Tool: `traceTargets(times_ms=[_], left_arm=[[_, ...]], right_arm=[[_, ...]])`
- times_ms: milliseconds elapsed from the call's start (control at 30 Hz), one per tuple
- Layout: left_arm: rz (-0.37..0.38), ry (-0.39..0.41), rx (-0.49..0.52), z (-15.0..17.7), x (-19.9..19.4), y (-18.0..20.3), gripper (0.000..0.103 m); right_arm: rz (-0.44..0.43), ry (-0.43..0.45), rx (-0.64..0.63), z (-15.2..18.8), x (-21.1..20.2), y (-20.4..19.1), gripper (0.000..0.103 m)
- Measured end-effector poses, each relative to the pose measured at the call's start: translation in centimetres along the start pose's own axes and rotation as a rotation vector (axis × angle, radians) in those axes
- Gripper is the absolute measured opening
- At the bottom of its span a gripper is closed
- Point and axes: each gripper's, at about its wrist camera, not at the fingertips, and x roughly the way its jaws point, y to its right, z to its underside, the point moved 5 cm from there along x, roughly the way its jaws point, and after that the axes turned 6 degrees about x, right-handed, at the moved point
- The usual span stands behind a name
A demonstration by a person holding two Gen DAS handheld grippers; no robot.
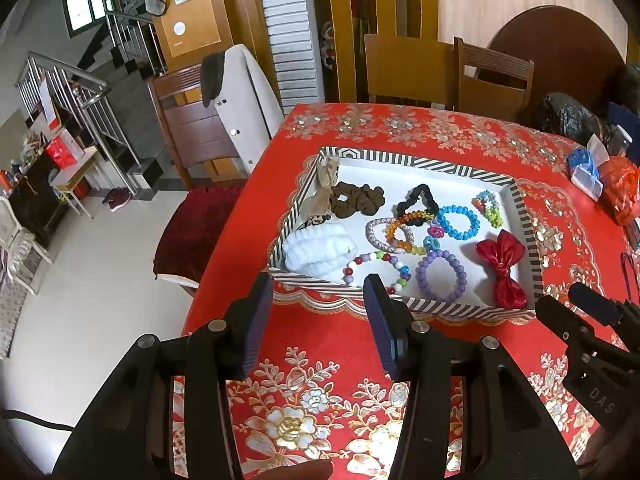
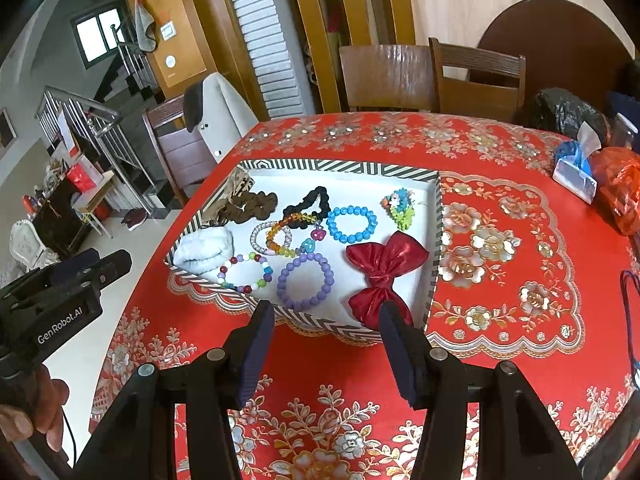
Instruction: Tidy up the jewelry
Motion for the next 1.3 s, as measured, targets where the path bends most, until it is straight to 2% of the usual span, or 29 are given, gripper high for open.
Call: traceTargets(times_ms=[1300], left_arm=[[0.009,-0.039,-0.01,0.1,1.4,-0.3,0.047]], right_arm=[[-0.015,-0.045,-0.007,0.3,1.8,-0.5,0.053]])
